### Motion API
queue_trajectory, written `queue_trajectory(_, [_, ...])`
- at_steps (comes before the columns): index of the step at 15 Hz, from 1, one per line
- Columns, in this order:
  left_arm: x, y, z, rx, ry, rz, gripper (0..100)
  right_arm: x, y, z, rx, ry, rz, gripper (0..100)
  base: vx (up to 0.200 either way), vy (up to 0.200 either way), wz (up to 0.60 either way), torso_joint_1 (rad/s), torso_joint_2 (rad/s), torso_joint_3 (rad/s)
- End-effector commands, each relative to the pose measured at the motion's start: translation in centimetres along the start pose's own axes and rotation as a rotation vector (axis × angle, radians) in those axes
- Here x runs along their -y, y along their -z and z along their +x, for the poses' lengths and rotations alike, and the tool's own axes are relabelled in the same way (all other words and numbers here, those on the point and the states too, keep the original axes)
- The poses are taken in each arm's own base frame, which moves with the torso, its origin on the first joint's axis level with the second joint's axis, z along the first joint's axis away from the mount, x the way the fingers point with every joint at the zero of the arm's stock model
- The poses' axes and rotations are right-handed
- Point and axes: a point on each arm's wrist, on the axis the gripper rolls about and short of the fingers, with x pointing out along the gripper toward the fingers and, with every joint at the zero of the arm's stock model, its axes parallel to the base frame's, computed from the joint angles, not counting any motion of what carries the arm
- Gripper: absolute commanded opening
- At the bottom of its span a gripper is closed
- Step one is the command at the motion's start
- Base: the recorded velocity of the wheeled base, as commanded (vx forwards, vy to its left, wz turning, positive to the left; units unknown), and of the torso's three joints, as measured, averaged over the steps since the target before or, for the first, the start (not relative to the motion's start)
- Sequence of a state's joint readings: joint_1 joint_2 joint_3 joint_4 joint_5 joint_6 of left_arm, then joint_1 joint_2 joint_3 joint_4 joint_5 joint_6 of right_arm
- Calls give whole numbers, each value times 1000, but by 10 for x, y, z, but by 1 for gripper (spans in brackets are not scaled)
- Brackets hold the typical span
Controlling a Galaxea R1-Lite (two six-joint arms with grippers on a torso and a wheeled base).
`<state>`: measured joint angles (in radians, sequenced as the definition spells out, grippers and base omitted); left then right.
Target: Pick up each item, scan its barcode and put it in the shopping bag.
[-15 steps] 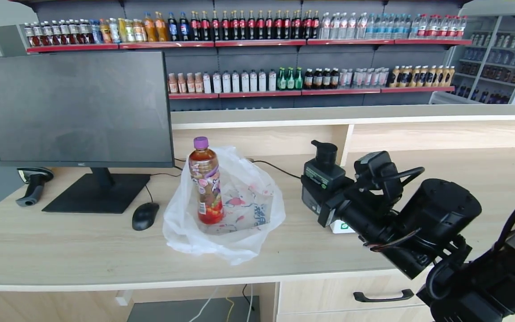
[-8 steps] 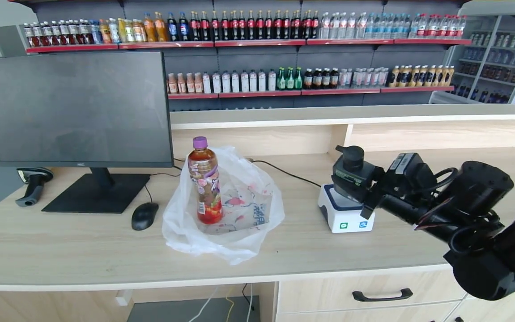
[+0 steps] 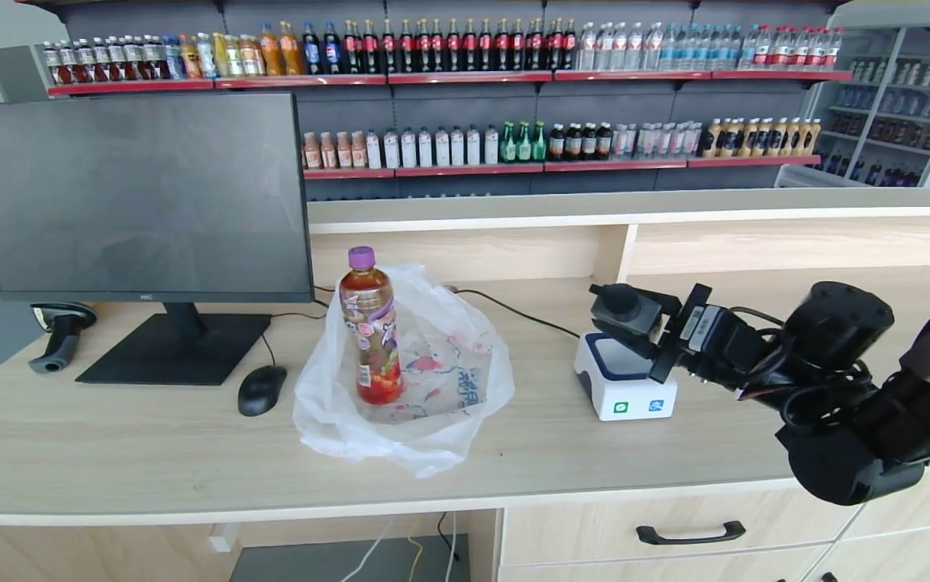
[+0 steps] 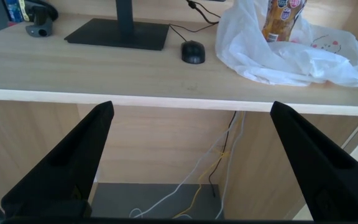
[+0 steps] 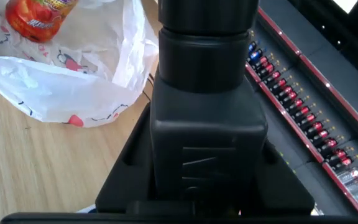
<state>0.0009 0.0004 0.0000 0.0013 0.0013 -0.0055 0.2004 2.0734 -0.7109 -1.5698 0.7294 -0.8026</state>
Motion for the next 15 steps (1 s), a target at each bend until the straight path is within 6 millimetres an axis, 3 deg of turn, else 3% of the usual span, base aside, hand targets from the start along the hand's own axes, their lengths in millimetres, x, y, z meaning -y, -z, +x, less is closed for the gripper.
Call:
queue_trajectory(1, [0, 0, 0, 0, -1, -1, 100, -6, 5, 2, -2, -17, -4, 0, 0, 0, 0, 0, 0, 0])
queue_trajectory(6, [0, 0, 0, 0, -1, -1, 100, -8, 8, 1, 4, -33, -105, 0, 0, 0, 0, 0, 0, 0])
queue_trajectory(15, [0, 0, 0, 0, 1, 1, 100, -11, 25, -4, -29, -40, -105, 0, 0, 0, 0, 0, 0, 0])
